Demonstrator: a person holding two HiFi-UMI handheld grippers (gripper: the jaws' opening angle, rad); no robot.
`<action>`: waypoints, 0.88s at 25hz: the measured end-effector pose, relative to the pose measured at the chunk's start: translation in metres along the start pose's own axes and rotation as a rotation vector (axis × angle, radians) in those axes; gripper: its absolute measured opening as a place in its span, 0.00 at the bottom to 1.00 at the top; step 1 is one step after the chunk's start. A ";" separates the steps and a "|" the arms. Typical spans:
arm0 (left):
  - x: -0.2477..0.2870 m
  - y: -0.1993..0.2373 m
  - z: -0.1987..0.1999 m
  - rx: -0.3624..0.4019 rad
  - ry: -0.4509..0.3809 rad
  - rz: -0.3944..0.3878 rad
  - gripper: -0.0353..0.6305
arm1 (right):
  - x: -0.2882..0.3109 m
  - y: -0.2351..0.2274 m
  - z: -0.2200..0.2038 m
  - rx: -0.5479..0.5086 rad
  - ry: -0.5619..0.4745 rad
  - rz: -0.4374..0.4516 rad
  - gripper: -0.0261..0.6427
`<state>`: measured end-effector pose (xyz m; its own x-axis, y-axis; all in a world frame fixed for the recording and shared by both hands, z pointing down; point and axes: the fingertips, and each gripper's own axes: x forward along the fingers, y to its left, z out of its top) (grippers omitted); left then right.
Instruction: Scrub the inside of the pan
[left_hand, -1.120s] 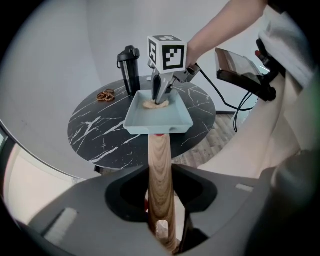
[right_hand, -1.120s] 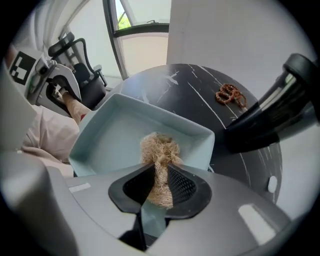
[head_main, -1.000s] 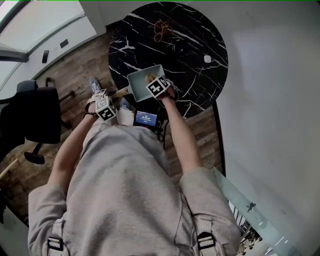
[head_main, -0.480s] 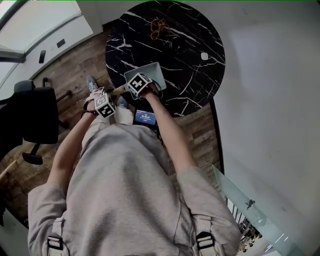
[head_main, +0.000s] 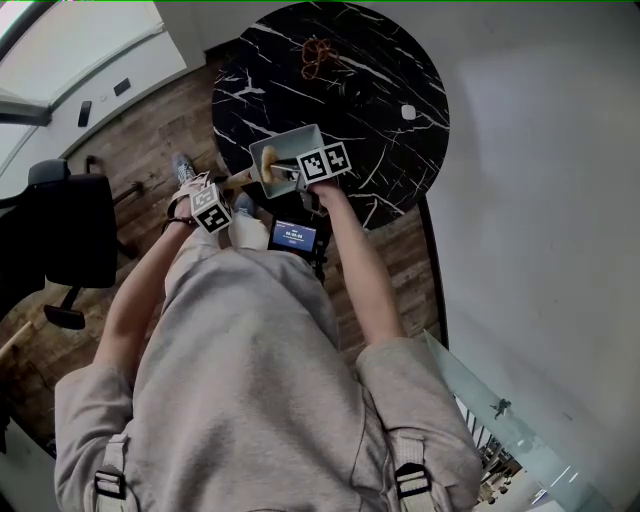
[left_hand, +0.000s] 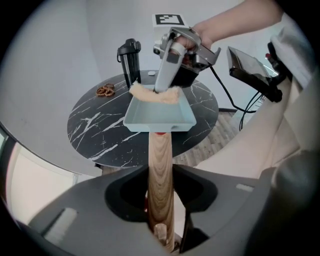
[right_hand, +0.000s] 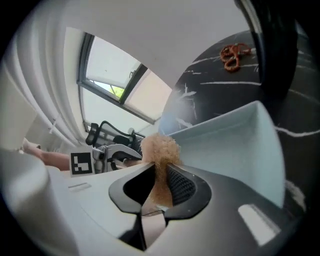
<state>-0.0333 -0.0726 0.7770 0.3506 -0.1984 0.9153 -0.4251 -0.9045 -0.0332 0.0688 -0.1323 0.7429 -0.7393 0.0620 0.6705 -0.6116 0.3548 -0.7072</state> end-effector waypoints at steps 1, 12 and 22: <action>-0.001 -0.001 0.000 -0.001 0.000 -0.005 0.26 | -0.010 -0.008 0.002 -0.022 -0.012 -0.049 0.17; 0.000 -0.002 0.000 -0.010 0.008 -0.015 0.26 | -0.060 -0.099 -0.004 -0.501 0.303 -0.648 0.18; 0.004 0.002 -0.005 -0.070 0.028 -0.023 0.26 | -0.041 -0.103 -0.035 -0.507 0.444 -0.658 0.17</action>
<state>-0.0370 -0.0737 0.7826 0.3374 -0.1663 0.9266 -0.4749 -0.8799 0.0150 0.1724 -0.1384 0.7961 -0.0496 0.0178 0.9986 -0.5956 0.8021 -0.0438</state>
